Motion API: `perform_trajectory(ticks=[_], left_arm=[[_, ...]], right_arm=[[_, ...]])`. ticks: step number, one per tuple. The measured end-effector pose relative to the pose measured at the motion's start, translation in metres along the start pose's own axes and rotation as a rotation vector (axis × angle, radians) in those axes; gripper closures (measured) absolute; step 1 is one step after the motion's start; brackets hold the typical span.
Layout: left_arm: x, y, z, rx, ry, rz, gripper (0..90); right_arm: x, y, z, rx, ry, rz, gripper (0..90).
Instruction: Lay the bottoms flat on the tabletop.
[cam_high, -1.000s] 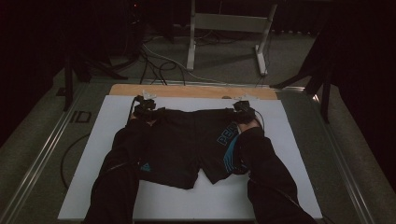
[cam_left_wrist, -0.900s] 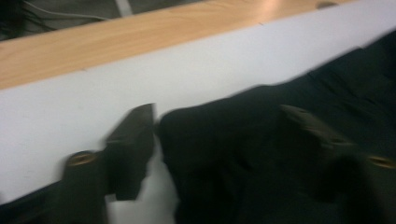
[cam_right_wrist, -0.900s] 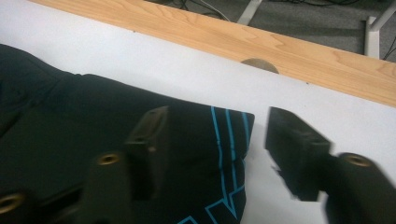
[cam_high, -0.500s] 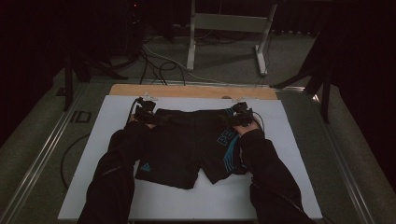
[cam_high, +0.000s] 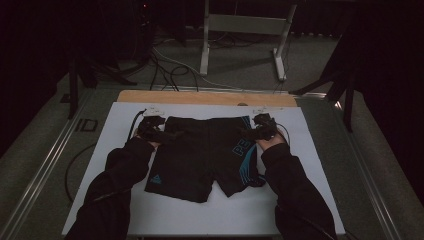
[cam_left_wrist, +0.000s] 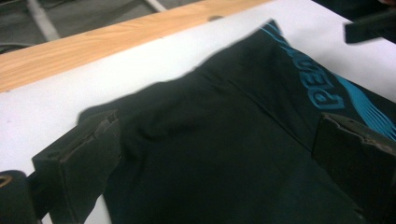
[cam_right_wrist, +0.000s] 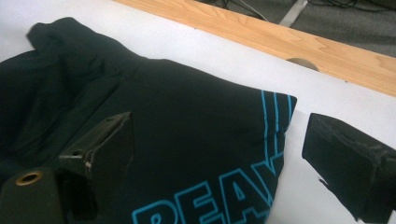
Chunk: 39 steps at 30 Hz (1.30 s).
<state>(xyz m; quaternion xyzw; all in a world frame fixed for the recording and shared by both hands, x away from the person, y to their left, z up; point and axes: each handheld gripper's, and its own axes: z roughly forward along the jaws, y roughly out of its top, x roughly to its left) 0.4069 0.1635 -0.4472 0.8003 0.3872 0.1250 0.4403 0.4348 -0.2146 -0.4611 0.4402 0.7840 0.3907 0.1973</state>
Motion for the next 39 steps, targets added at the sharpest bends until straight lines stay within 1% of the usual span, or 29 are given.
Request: perform_trajectory(ticks=[1,2,3,4,5,6,7,9,11,12,13,14,15,16,17,18,20,22,25,26,27,29,31,33,35,37,39], left_arm=[[-0.004,-0.002,-0.005,-0.003,-0.012,0.009,2.9],[-0.004,-0.002,-0.005,-0.003,-0.012,0.009,2.9],[-0.010,-0.006,-0.013,-0.009,-0.033,0.032,2.9],[-0.014,-0.009,-0.016,-0.005,-0.042,0.041,2.8],[-0.017,-0.011,-0.021,-0.001,-0.046,0.054,2.8],[-0.020,-0.014,-0.025,-0.009,-0.056,0.059,2.8],[-0.024,-0.016,-0.029,-0.005,-0.071,0.071,3.2],[-0.031,-0.022,-0.038,0.001,-0.088,0.104,3.7],[-0.037,-0.030,-0.048,0.001,-0.113,0.117,4.2],[-0.039,-0.035,-0.053,0.000,-0.120,0.130,5.3],[-0.042,-0.040,-0.057,0.006,-0.117,0.148,6.0],[-0.042,-0.040,-0.057,0.006,-0.117,0.148,6.1],[-0.046,-0.051,-0.065,0.000,-0.120,0.158,6.1],[-0.048,-0.055,-0.068,-0.004,-0.120,0.158,9.2],[-0.050,-0.060,-0.071,-0.007,-0.124,0.156,12.4],[-0.052,-0.065,-0.073,-0.012,-0.142,0.153,14.2],[-0.059,-0.073,-0.075,-0.005,-0.147,0.174,15.3],[-0.069,-0.078,-0.076,-0.008,-0.163,0.186,15.5],[-0.090,-0.081,-0.074,-0.017,-0.207,0.208,15.3],[-0.097,-0.081,-0.072,-0.018,-0.224,0.223,15.4],[-0.105,-0.081,-0.070,-0.022,-0.246,0.228,15.4],[-0.122,-0.081,-0.064,-0.012,-0.288,0.260,15.5],[-0.137,-0.080,-0.057,-0.002,-0.347,0.284,16.4],[-0.151,-0.080,-0.049,0.013,-0.381,0.312,16.6],[-0.162,-0.078,-0.040,0.027,-0.409,0.329,16.7],[-0.172,-0.075,-0.030,0.041,-0.420,0.351,18.2],[-0.178,-0.072,-0.019,0.050,-0.430,0.363,19.9]], right_arm=[[0.001,-0.001,-0.003,-0.002,0.002,0.004,9.2],[0.001,-0.001,-0.003,-0.002,0.002,0.004,9.2],[0.002,-0.004,-0.007,-0.001,0.007,-0.005,9.2],[0.005,-0.007,-0.014,-0.006,0.013,-0.007,9.2],[0.006,-0.009,-0.016,-0.009,0.018,-0.015,9.2],[0.007,-0.011,-0.020,-0.010,0.017,-0.028,9.2],[0.008,-0.013,-0.023,-0.014,0.023,-0.028,9.2],[0.011,-0.016,-0.031,-0.027,0.030,-0.025,9.2],[0.013,-0.020,-0.039,-0.040,0.040,-0.032,9.3],[0.014,-0.023,-0.043,-0.049,0.051,-0.030,9.3],[0.015,-0.025,-0.047,-0.049,0.058,-0.036,9.3],[0.015,-0.025,-0.047,-0.049,0.058,-0.036,9.3],[0.017,-0.028,-0.051,-0.051,0.056,-0.040,9.3],[0.020,-0.032,-0.057,-0.047,0.061,-0.052,9.3],[0.021,-0.034,-0.059,-0.049,0.063,-0.054,9.4],[0.023,-0.037,-0.062,-0.054,0.069,-0.054,9.4],[0.026,-0.042,-0.067,-0.061,0.076,-0.066,9.4],[0.029,-0.047,-0.072,-0.062,0.077,-0.069,9.4],[0.033,-0.056,-0.077,-0.073,0.080,-0.071,9.4],[0.035,-0.060,-0.079,-0.075,0.080,-0.070,9.4],[0.036,-0.064,-0.081,-0.077,0.080,-0.074,9.4],[0.037,-0.072,-0.084,-0.084,0.078,-0.068,9.4],[0.037,-0.079,-0.087,-0.093,0.080,-0.062,9.4],[0.037,-0.084,-0.089,-0.098,0.080,-0.056,9.4],[0.036,-0.089,-0.093,-0.106,0.078,-0.045,9.4],[0.035,-0.094,-0.098,-0.116,0.079,-0.036,9.4],[0.035,-0.098,-0.103,-0.115,0.084,-0.035,9.4]])
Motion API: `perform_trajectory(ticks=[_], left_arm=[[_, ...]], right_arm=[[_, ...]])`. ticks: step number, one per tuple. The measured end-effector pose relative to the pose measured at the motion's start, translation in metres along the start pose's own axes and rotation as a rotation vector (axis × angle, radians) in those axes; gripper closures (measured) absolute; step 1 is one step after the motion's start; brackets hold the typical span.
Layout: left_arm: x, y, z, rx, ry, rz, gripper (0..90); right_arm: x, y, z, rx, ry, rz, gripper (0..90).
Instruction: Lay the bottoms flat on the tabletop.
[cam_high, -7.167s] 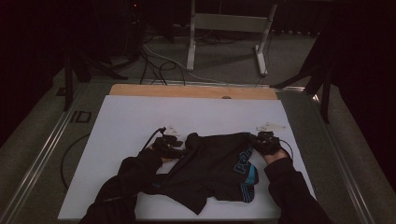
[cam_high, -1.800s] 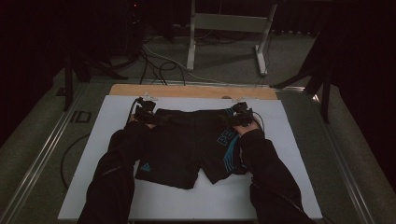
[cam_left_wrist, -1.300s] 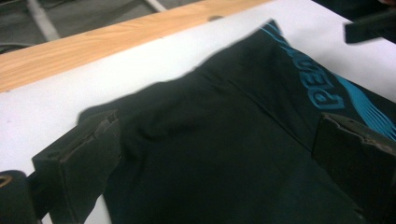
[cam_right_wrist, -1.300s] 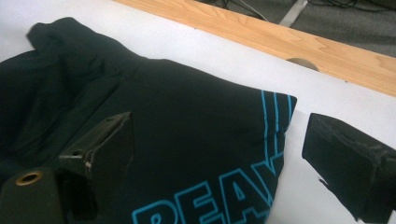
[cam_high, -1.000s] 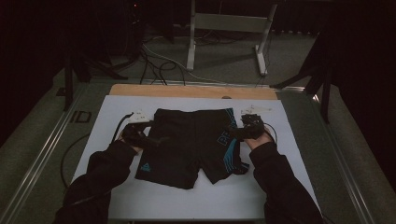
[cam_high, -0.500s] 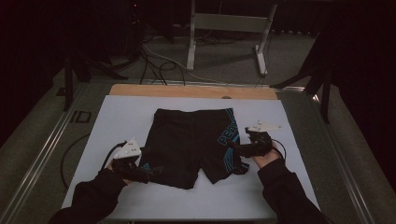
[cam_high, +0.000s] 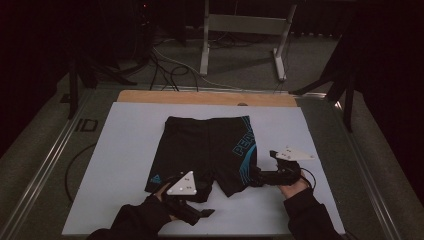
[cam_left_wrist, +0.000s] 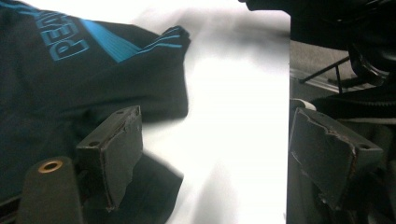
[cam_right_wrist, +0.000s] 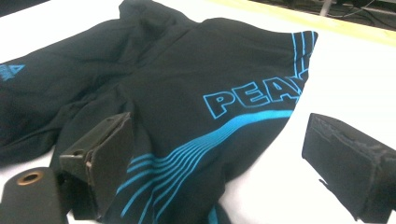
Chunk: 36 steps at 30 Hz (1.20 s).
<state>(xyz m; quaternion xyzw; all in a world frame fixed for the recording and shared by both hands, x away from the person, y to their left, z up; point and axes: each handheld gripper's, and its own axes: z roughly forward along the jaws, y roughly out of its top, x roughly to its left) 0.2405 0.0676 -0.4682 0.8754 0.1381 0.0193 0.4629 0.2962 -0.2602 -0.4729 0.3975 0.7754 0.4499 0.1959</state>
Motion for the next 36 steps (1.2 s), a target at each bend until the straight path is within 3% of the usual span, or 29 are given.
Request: perform_trajectory(ticks=[7,10,16,20,22,24,26,28,32,36], left_arm=[[0.004,0.014,0.038,0.031,-0.030,0.068,39.4],[0.007,0.018,0.054,0.058,-0.011,0.083,44.8],[0.017,0.018,0.082,0.175,0.071,0.091,51.1],[0.025,0.011,0.093,0.236,0.066,0.085,60.0],[0.026,0.011,0.092,0.239,0.066,0.088,62.8],[0.026,0.012,0.090,0.258,0.072,0.103,75.0],[0.025,0.015,0.084,0.260,0.052,0.107,84.0],[0.022,0.019,0.076,0.252,0.038,0.115,85.1],[0.016,0.026,0.057,0.228,0.049,0.127,85.0],[0.014,0.022,0.043,0.239,0.060,0.128,84.7]], right_arm=[[-0.001,-0.010,-0.022,-0.031,-0.010,0.013,9.4],[-0.002,-0.015,-0.026,-0.027,-0.015,0.017,9.4],[-0.005,-0.021,-0.027,-0.024,-0.029,0.016,9.4],[-0.004,-0.022,-0.026,-0.019,-0.027,-0.003,9.4],[-0.005,-0.022,-0.025,-0.015,-0.030,-0.008,9.4],[-0.006,-0.023,-0.025,-0.022,-0.028,-0.007,9.5],[-0.007,-0.022,-0.025,-0.016,-0.023,-0.013,9.7],[-0.007,-0.022,-0.026,-0.014,-0.021,-0.016,9.7],[-0.006,-0.020,-0.027,-0.017,-0.016,-0.016,9.8],[-0.004,-0.019,-0.028,-0.020,-0.010,-0.016,9.8]])
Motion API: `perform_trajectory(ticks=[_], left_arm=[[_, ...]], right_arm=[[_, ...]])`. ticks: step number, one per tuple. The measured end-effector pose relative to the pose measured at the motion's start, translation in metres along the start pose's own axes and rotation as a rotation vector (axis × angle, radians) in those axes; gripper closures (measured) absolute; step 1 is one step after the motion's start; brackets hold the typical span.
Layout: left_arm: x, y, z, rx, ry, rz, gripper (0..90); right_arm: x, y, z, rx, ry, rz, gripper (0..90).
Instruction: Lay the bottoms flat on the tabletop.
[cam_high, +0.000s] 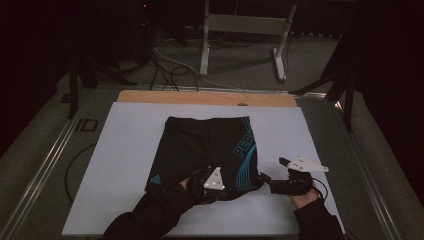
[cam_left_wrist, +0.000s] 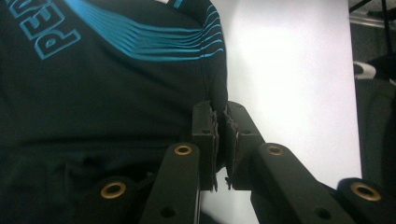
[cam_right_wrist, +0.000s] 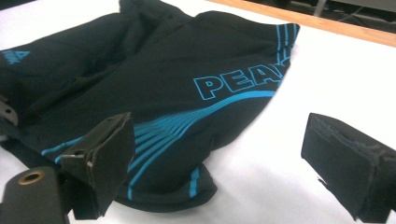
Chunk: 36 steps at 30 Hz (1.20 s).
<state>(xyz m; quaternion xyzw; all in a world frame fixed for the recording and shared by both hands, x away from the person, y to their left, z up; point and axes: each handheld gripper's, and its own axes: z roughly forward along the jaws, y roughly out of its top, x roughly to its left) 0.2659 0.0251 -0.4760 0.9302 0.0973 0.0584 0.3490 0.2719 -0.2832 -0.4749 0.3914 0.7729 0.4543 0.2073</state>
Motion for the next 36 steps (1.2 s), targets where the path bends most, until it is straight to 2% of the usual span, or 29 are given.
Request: perform_trajectory(ticks=[4,5,7,9,11,12,14,16,17,18,19,21,23,25,29,32,36], left_arm=[[-0.001,-0.017,-0.001,0.009,-0.001,-0.037,83.6],[-0.001,-0.017,-0.001,0.009,-0.001,-0.037,83.0],[-0.002,-0.025,0.002,0.008,-0.002,-0.057,82.9],[-0.001,-0.029,0.005,0.005,-0.004,-0.073,82.9],[-0.002,-0.030,0.007,-0.008,0.001,-0.078,82.9],[-0.002,-0.030,0.007,-0.014,-0.002,-0.080,83.0],[-0.004,-0.030,0.008,-0.017,0.006,-0.070,83.0],[-0.004,-0.029,0.009,-0.013,0.005,-0.065,83.0],[-0.004,-0.029,0.009,-0.013,0.005,-0.065,83.0],[-0.004,-0.030,0.010,-0.014,0.001,-0.068,83.0],[-0.004,-0.030,0.011,-0.016,0.004,-0.071,83.1],[-0.004,-0.030,0.012,-0.015,-0.001,-0.077,83.1],[-0.004,-0.030,0.012,-0.012,0.000,-0.074,83.1],[-0.004,-0.030,0.012,-0.012,0.000,-0.071,83.1],[-0.004,-0.031,0.013,-0.016,-0.001,-0.080,83.1],[-0.004,-0.031,0.013,-0.018,-0.001,-0.078,83.1],[-0.003,-0.031,0.013,-0.018,-0.001,-0.074,83.1]], right_arm=[[0.002,-0.002,-0.002,0.011,0.030,0.002,9.8],[0.002,-0.002,-0.002,0.011,0.030,0.002,9.8],[0.001,-0.003,-0.004,0.013,0.065,0.025,13.9],[0.001,-0.003,-0.002,0.024,0.068,0.027,14.8],[0.002,-0.004,-0.001,0.024,0.096,0.024,16.4],[0.003,-0.004,0.000,0.037,0.081,0.022,21.8],[0.002,-0.007,0.003,0.041,0.060,0.024,39.1],[0.000,-0.009,0.010,0.060,0.055,0.056,46.8],[0.000,-0.009,0.010,0.060,0.055,0.056,46.8],[0.000,-0.010,0.013,0.073,0.051,0.055,51.0],[0.002,-0.013,0.021,0.108,0.058,0.060,55.2],[0.003,-0.014,0.026,0.139,0.063,0.057,60.3],[0.004,-0.015,0.031,0.185,0.039,0.042,64.8],[0.004,-0.017,0.034,0.214,0.045,0.051,67.4],[0.005,-0.020,0.037,0.271,0.051,0.068,78.4],[0.006,-0.021,0.037,0.291,0.060,0.075,86.5],[0.007,-0.020,0.033,0.286,0.044,0.078,88.7]])
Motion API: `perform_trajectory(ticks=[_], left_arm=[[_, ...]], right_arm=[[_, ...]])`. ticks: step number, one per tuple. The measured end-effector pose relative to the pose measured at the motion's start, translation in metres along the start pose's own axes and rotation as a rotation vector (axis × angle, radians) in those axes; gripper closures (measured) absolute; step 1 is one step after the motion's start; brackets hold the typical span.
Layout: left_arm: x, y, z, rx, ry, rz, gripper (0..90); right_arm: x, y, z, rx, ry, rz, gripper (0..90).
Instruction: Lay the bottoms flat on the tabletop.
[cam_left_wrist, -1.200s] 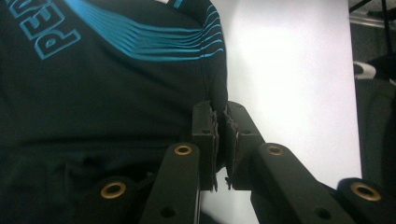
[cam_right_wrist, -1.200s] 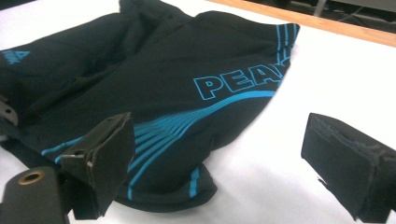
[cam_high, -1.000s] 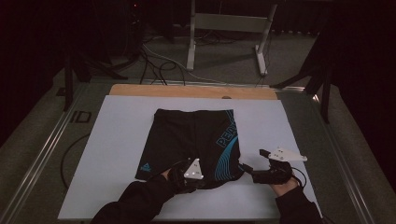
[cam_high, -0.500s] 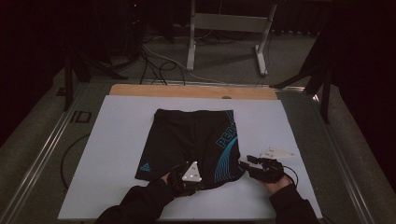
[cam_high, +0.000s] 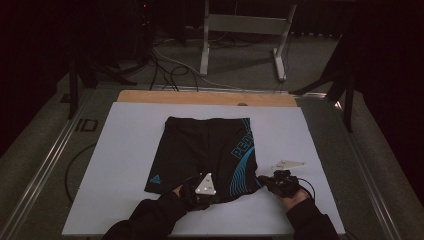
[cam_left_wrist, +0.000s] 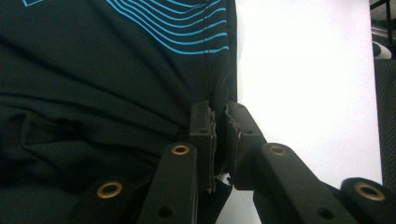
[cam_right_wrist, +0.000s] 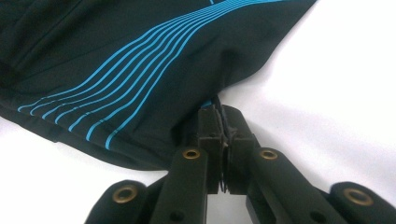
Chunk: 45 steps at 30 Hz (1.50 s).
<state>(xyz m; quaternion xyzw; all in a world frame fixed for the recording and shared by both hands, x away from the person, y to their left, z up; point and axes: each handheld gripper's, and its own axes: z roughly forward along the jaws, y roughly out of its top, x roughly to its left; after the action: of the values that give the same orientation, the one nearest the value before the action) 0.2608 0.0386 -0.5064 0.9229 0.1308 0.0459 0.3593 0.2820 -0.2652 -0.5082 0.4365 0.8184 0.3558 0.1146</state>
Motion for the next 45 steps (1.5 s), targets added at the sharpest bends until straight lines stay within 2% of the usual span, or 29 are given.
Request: perform_trajectory(ticks=[2,7,9,13,18,21,27,31,37,39,41,43,45], left_arm=[[0.000,0.000,0.000,-0.004,0.004,-0.001,83.1],[0.000,0.001,0.001,-0.004,0.003,0.005,83.1],[0.000,0.001,0.000,0.003,0.006,0.016,83.1],[0.001,-0.001,0.000,0.000,-0.001,0.004,83.0],[-0.001,0.000,0.002,0.006,0.003,0.016,83.0],[-0.001,-0.001,0.002,0.009,0.001,0.019,82.6],[-0.002,-0.002,0.005,0.015,-0.027,0.020,80.0],[-0.001,-0.001,0.006,0.012,-0.051,0.009,78.6],[-0.002,-0.001,0.005,-0.002,-0.081,0.005,73.6],[-0.002,0.001,0.002,-0.009,-0.083,0.013,70.7],[-0.002,0.003,-0.001,-0.019,-0.079,0.017,62.4],[-0.001,0.005,-0.006,-0.048,-0.070,0.006,53.5],[0.001,0.007,-0.011,-0.060,-0.056,0.004,45.3]], right_arm=[[0.004,0.000,-0.005,0.000,-0.023,-0.019,88.9],[0.013,0.000,-0.018,-0.018,-0.085,-0.006,88.9],[0.016,0.000,-0.022,-0.030,-0.091,0.014,88.9],[0.018,-0.003,-0.027,-0.030,-0.107,0.042,88.9],[0.015,-0.009,-0.028,-0.010,-0.102,0.062,88.9],[0.016,-0.015,-0.029,0.007,-0.096,0.048,88.9],[0.013,-0.023,-0.027,0.027,-0.093,0.058,88.8],[0.013,-0.022,-0.027,0.019,-0.095,0.059,88.4],[0.014,-0.020,-0.030,-0.034,-0.093,0.035,85.6],[0.015,-0.019,-0.032,-0.058,-0.089,0.034,81.5],[0.015,-0.017,-0.033,-0.082,-0.089,0.020,76.2],[0.015,-0.015,-0.034,-0.109,-0.079,0.007,63.4],[0.016,-0.014,-0.035,-0.145,-0.076,-0.008,54.9]])
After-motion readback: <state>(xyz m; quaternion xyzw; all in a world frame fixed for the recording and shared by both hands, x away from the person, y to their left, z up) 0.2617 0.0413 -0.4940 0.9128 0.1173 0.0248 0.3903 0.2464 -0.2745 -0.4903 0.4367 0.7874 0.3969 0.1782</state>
